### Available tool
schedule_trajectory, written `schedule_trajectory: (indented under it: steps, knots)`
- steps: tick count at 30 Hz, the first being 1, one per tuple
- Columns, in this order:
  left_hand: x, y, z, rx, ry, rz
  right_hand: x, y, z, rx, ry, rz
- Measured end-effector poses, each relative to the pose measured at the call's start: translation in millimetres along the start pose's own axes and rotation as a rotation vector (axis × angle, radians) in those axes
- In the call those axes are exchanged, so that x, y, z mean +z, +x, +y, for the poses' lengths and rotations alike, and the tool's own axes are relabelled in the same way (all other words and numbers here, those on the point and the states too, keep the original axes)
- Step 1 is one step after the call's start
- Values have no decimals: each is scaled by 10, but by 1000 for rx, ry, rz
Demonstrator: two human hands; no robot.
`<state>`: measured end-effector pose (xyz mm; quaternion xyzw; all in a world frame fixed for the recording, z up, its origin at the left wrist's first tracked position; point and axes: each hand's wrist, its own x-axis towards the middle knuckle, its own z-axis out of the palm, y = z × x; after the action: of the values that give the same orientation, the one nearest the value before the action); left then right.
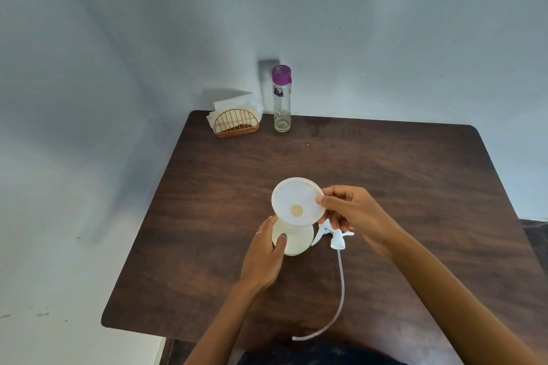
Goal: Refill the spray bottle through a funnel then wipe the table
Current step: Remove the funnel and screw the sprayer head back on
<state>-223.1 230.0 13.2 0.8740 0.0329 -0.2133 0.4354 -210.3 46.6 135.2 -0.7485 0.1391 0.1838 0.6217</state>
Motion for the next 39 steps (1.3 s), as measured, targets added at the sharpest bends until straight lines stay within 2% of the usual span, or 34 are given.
schedule_trajectory:
  steps: [4,7,9,14,20,23,28,39]
  knots:
    - [-100,-69,141,4,-36,198,-70,-31,-73,-53,13,-8]
    - [-247,-128,432,84,-231,321,-135,8,-111,-112,-32,29]
    - [-351,-113,689,114,-359,334,-176,72,-118,-147,-92,70]
    - [-443,61,1160,141,-456,161,-261,276,-125,-188,-195,168]
    - [-399,354,1374,190,-357,50,-361,599,-104,-243,-329,380]
    - [-309,658,1435,206,-267,8,-397,847,-54,-263,-336,430]
    - [-107,1302,1481,88,-173,-65,-464,1372,151,-190,-265,331]
    - [358,2352,1416,-154,-196,-207,-678,2526,615,-2,-219,155]
